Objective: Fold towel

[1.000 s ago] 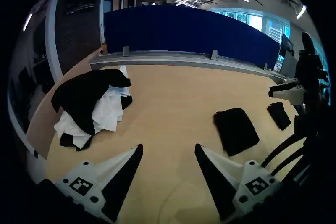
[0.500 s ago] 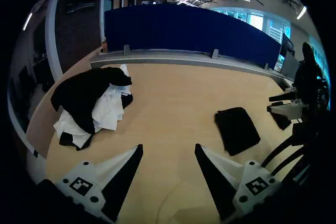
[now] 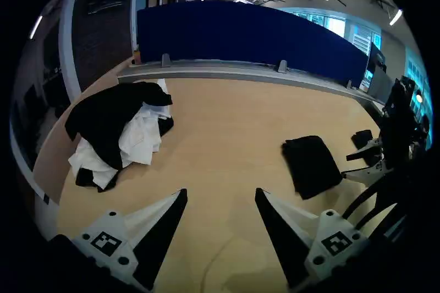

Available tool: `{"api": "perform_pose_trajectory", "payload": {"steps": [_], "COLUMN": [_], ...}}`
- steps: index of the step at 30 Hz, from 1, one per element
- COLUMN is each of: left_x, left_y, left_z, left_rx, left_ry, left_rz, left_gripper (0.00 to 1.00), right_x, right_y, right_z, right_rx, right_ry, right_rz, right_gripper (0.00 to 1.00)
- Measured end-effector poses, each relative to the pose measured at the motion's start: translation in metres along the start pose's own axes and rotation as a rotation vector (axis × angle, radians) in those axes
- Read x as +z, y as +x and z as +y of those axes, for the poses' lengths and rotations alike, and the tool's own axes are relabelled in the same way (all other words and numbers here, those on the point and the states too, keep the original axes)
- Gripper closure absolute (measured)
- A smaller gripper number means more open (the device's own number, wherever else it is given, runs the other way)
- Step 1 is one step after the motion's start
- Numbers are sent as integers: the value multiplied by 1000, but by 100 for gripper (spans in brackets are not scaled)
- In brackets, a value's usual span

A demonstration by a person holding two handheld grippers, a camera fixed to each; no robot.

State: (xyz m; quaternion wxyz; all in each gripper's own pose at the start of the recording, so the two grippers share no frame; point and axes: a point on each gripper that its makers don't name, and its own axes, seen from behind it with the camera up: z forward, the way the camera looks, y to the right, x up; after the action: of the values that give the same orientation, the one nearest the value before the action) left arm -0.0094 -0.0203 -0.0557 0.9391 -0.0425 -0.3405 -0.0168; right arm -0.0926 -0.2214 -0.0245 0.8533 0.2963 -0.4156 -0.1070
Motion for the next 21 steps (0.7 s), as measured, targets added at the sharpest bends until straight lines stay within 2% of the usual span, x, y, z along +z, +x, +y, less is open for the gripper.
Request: {"api": "perform_pose_trajectory", "payload": {"steps": [9,17,21], "left_x": [3,4,4], "left_y": [-2,-1,0], "left_z": [0,0,0], "left_rx": [1,0,0], "left_ry": [-1,-1,-1], "left_rz": [-2,-1,-1], "left_gripper": [9,9,9], "right_x": [5,8,9], "right_y": [-29,-37,-38], "right_z": [-4,-3,-5], "right_rx": [-29,-38,-37], "right_ry": [6,5,15], "right_rz": [-65,-88,-93], "right_gripper": [6,24,29]}}
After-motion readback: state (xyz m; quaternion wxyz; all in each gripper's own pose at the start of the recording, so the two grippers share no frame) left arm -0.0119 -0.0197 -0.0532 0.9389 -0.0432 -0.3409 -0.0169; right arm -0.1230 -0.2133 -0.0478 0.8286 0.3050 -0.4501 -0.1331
